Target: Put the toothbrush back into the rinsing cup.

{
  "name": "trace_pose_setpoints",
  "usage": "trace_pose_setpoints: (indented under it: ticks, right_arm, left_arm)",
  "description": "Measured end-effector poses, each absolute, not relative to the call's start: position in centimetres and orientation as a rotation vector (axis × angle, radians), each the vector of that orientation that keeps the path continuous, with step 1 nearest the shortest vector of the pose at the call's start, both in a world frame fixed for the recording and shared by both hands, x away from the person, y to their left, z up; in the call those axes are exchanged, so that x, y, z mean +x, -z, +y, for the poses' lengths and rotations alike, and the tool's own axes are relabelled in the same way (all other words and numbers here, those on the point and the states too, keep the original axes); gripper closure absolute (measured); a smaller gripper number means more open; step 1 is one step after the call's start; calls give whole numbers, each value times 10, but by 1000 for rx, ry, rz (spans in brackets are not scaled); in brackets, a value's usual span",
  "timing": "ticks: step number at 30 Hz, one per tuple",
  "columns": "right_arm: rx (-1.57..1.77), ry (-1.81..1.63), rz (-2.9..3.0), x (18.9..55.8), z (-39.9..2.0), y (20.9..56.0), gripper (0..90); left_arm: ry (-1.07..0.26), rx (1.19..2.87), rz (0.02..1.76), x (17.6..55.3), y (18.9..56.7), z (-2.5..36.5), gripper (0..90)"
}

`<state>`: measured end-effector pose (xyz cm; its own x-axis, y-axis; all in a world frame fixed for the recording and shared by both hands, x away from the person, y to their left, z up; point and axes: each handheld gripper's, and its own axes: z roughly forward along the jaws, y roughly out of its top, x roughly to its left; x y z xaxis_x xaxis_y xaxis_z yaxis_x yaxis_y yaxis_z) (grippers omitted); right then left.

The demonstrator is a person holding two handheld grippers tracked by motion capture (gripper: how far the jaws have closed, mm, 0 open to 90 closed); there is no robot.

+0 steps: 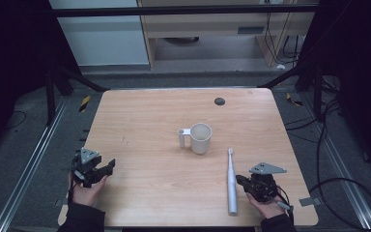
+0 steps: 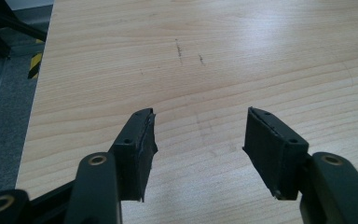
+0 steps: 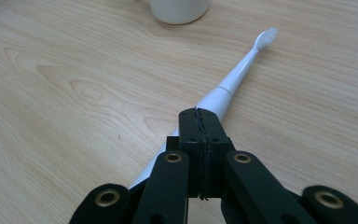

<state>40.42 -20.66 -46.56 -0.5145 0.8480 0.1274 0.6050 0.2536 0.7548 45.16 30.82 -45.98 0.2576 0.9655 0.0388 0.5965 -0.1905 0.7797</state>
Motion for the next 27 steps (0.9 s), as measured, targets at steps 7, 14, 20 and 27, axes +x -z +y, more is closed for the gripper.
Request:
trace_pose_setpoints:
  ticks: [7, 14, 20, 27]
  right_arm:
    - [1349, -1087, 2206, 415, -201, 470, 900]
    - [1375, -1018, 2205, 433, -199, 481, 900]
    - [1404, -995, 2205, 439, -201, 486, 900]
    - [1405, -996, 2216, 442, -199, 487, 900]
  left_arm:
    - [-725, 1889, 1415, 452, 460, 307, 426]
    - [-726, 1893, 1415, 453, 461, 307, 430]
    - [-724, 1898, 1416, 454, 462, 306, 430]
    - [-725, 1901, 1415, 454, 462, 306, 429]
